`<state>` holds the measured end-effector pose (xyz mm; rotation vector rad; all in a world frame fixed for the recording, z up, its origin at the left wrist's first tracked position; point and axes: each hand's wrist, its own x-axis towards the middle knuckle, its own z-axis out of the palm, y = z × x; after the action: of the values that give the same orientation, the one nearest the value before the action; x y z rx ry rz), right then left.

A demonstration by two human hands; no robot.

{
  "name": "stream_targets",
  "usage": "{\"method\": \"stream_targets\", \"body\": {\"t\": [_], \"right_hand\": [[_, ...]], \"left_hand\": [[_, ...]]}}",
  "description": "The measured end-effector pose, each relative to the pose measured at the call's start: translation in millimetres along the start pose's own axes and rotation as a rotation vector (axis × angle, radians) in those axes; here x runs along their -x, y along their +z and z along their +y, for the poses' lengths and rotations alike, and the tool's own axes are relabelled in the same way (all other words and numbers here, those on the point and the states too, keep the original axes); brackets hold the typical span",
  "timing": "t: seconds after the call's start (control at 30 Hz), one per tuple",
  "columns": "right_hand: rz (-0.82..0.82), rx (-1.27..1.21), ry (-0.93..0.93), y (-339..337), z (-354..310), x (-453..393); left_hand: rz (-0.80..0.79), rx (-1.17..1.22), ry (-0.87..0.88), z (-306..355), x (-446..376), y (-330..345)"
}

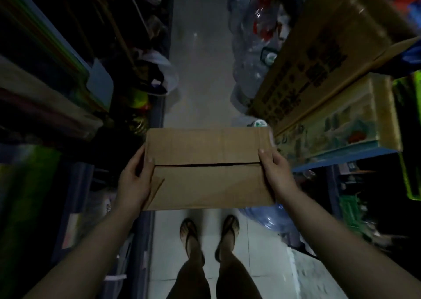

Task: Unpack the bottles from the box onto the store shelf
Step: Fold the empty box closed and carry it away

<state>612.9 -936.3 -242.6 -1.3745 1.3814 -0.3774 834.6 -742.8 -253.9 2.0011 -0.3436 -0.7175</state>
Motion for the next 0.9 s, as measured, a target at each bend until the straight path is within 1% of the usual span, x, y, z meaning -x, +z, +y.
{"method": "stream_targets", "body": {"t": [0.13, 0.2, 0.3, 0.47, 0.53, 0.63, 0.7, 0.8, 0.9], "right_hand": [[-0.020, 0.066, 0.061, 35, 92, -47], [-0.029, 0.106, 0.087, 50, 141, -68], [-0.052, 0.090, 0.119, 71, 214, -95], [-0.100, 0.035, 0.243, 109, 332, -141], [-0.098, 0.045, 0.263, 122, 370, -158], [-0.095, 0.052, 0.269, 139, 412, -185], [-0.107, 0.062, 0.266, 150, 432, -200], [-0.136, 0.066, 0.236, 165, 460, -223], [-0.124, 0.050, 0.214, 177, 481, -239]], "left_hand": [[0.000, -0.033, -0.050, -79, -27, 40], [-0.019, -0.023, -0.102, -123, -40, 60], [-0.051, -0.023, -0.169, -192, -60, 89], [-0.017, -0.090, -0.167, -299, -99, 143], [-0.035, -0.082, -0.165, -336, -111, 164], [-0.065, -0.060, -0.136, -387, -126, 189], [-0.049, -0.058, -0.150, -417, -135, 201], [-0.043, -0.079, -0.157, -455, -148, 214], [-0.041, -0.112, -0.160, -484, -157, 224]]}}
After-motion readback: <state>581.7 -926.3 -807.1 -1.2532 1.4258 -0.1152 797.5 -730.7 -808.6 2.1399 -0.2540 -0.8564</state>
